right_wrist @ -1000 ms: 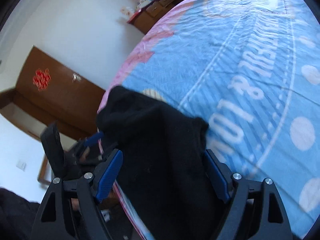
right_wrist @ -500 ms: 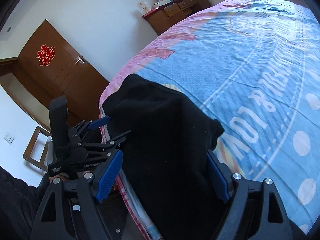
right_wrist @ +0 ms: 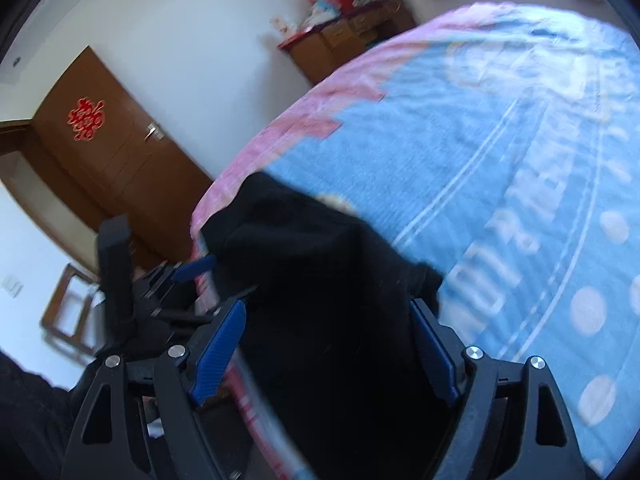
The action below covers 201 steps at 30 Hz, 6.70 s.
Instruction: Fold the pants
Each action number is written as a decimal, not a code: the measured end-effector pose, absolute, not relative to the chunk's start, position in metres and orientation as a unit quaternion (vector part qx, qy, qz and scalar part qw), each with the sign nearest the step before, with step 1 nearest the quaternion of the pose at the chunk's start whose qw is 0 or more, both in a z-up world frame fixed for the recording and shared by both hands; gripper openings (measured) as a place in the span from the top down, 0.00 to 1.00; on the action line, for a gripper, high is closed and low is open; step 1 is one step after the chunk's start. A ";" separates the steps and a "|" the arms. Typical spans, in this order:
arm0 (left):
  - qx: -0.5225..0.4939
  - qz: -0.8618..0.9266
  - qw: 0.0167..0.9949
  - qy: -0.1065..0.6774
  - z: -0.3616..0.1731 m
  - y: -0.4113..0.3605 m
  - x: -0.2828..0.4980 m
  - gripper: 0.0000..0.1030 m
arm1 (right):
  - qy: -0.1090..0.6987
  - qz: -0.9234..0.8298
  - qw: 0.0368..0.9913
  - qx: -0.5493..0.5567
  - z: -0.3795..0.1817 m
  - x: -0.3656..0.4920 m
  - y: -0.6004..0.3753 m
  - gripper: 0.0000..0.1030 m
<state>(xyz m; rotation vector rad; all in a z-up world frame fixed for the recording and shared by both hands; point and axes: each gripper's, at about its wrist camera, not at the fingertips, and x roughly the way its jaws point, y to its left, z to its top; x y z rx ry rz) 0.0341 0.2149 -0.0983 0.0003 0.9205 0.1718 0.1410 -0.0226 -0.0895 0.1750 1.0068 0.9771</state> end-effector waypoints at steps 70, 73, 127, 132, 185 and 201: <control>0.042 0.187 0.909 0.370 -0.057 0.260 0.050 0.01 | 0.379 0.175 0.907 0.057 -0.085 -0.014 -0.206 0.76; 0.042 0.193 0.913 0.356 -0.043 0.257 0.059 0.01 | 0.377 0.164 0.910 0.048 -0.080 0.003 -0.202 0.76; 0.083 -0.134 0.913 0.376 -0.047 -0.003 0.046 0.00 | 0.347 0.118 0.930 0.041 -0.075 -0.043 -0.270 0.74; 0.122 -0.156 0.904 0.379 -0.063 -0.056 0.034 0.00 | 0.366 0.002 0.920 0.140 -0.085 -0.083 -0.361 0.73; 0.078 -0.085 0.910 0.399 -0.055 -0.004 0.034 0.00 | 0.208 -0.127 0.920 0.307 -0.070 -0.159 -0.478 0.95; -0.020 0.046 0.932 0.360 -0.031 0.152 0.044 0.00 | 0.265 0.162 0.941 -0.134 -0.062 -0.033 -0.114 0.95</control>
